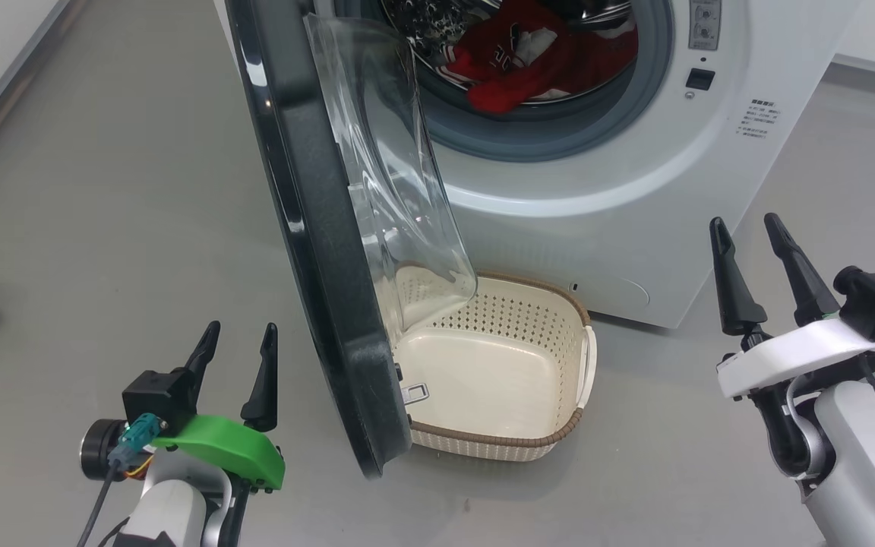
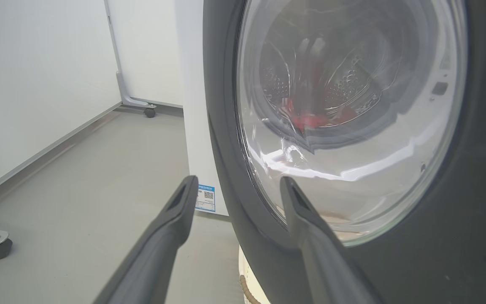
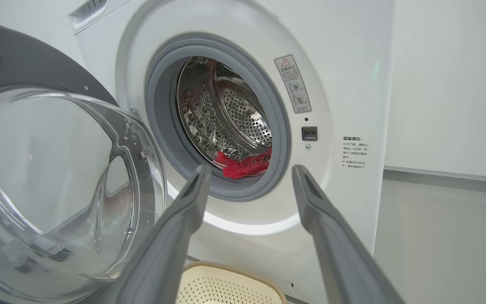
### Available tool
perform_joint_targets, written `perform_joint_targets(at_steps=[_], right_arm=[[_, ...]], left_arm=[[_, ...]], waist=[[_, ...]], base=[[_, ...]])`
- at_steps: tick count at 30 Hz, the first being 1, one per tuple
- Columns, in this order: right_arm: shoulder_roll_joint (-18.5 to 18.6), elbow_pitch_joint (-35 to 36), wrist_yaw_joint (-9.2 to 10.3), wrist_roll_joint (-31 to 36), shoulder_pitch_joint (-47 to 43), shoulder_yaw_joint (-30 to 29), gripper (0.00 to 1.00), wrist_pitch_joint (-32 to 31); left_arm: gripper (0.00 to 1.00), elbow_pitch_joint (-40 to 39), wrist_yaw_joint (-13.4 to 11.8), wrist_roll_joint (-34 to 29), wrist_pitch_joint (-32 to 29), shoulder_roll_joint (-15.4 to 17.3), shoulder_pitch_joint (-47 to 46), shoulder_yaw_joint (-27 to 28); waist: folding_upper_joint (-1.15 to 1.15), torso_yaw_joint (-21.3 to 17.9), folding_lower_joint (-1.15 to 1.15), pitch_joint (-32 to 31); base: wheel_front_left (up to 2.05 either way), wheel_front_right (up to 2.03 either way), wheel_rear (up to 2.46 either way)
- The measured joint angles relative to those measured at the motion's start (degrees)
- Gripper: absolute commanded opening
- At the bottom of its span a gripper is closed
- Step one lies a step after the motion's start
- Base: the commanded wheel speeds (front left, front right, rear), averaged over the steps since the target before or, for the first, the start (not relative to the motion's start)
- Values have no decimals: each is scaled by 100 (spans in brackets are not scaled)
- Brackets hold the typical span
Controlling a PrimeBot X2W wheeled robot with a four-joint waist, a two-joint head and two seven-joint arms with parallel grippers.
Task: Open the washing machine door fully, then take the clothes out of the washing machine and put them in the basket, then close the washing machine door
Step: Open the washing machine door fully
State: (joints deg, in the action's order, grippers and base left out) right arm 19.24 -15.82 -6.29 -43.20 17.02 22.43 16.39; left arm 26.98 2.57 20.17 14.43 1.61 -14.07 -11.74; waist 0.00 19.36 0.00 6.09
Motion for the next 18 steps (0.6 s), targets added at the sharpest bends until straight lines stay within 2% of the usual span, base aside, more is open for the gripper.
perform_joint_targets(at_steps=[8,15,18], right_arm=[[-35,-275,553,970,-5,177,100,-102],[-391,-256,797,1318,-120,15,100,-148],[-466,-202,826,1490,-125,-84,100,-151]], left_arm=[[100,9,0,1,0,1,6,-11],[100,12,-1,1,1,1,20,-11],[100,13,-1,0,0,1,27,-10]], waist=[[0,6,0,-68],[0,-2,0,-91],[0,-9,0,-89]], base=[[0,0,0],[0,0,0],[0,0,0]])
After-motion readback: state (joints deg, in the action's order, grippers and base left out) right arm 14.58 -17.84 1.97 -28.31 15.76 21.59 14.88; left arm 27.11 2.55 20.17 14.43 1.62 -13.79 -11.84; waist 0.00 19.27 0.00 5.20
